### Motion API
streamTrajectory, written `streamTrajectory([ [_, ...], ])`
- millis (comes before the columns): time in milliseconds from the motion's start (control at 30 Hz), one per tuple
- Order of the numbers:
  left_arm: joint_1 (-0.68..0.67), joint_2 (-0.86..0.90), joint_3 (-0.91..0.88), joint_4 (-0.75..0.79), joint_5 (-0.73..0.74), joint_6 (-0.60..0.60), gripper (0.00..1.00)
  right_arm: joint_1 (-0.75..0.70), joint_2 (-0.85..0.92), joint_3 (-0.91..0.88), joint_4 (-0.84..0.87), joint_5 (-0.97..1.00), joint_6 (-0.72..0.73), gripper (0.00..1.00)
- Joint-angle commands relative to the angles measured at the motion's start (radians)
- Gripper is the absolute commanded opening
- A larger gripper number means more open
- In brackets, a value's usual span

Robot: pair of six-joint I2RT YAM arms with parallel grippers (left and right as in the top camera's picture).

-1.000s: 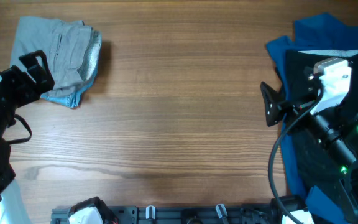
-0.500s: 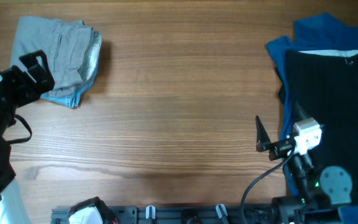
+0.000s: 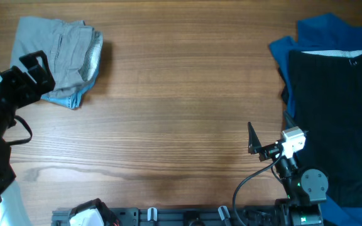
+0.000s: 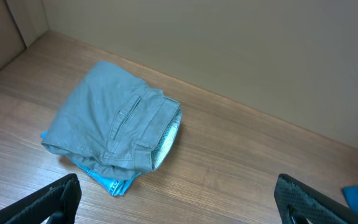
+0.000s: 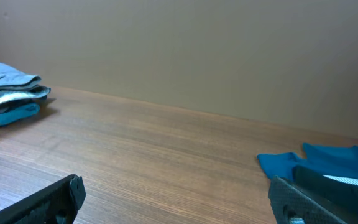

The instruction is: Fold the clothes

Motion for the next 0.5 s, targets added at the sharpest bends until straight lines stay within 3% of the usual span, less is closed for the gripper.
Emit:
streamTrajectory([
  [0, -0.001, 0.0, -0.003, 0.002, -0.01, 0.019, 1.0, -0.004, -0.008, -0.001, 0.001, -0.018, 0.014, 1.0],
  [467, -0.011, -0.006, -0.003, 0.002, -0.01, 0.019, 1.0, -0.004, -0.007, -0.001, 0.001, -0.018, 0.014, 1.0],
])
